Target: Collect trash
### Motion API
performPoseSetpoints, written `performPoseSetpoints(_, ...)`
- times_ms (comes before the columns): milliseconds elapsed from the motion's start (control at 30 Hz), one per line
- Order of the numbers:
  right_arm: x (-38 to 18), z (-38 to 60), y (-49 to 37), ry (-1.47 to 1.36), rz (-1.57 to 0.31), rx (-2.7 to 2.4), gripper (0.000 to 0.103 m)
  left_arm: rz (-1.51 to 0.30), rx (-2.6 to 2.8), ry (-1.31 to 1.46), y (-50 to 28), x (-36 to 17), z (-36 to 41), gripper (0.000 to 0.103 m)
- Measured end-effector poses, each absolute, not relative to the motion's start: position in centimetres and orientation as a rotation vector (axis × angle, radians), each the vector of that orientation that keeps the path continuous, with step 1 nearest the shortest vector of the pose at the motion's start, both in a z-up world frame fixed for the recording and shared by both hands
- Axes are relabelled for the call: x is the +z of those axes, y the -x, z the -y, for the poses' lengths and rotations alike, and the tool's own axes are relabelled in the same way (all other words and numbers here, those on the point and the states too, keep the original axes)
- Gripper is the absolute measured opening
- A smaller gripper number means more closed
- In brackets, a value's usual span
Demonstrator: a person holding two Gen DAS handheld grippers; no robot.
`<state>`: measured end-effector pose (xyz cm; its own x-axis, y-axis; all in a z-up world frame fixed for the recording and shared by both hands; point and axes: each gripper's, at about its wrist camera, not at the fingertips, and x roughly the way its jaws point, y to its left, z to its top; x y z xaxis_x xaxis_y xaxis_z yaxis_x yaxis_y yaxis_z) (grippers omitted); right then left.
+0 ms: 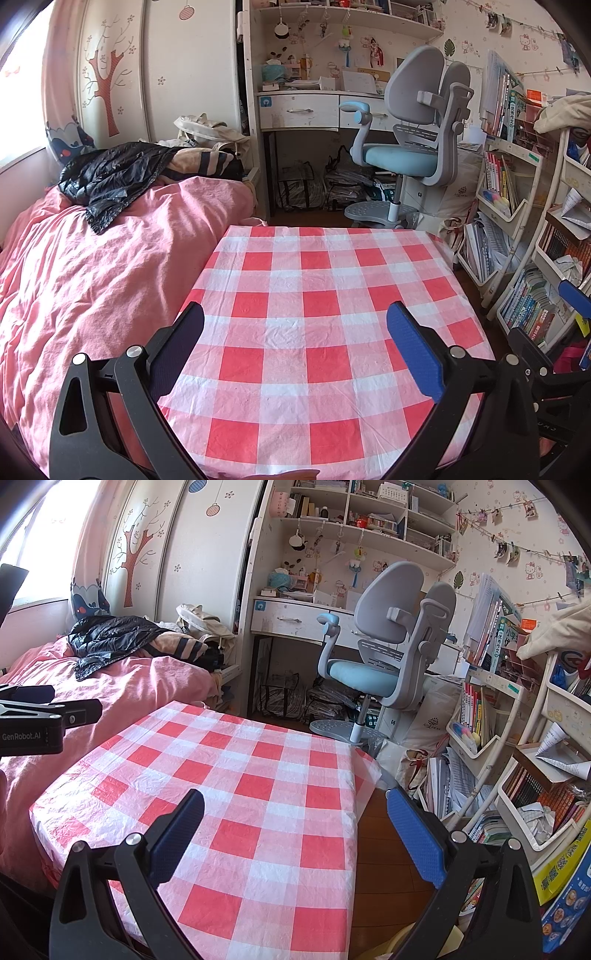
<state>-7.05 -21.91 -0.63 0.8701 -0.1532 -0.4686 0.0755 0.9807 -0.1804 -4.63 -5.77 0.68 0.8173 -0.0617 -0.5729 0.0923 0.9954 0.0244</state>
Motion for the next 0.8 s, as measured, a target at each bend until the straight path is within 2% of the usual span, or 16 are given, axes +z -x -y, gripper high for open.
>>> performPoseSetpoints(800, -0.65, 21.74, 7.04, 0.160, -0.503, -0.121, 0.095, -0.609, -0.081, -0.056, 4.61, 0.65, 5.96, 0.096)
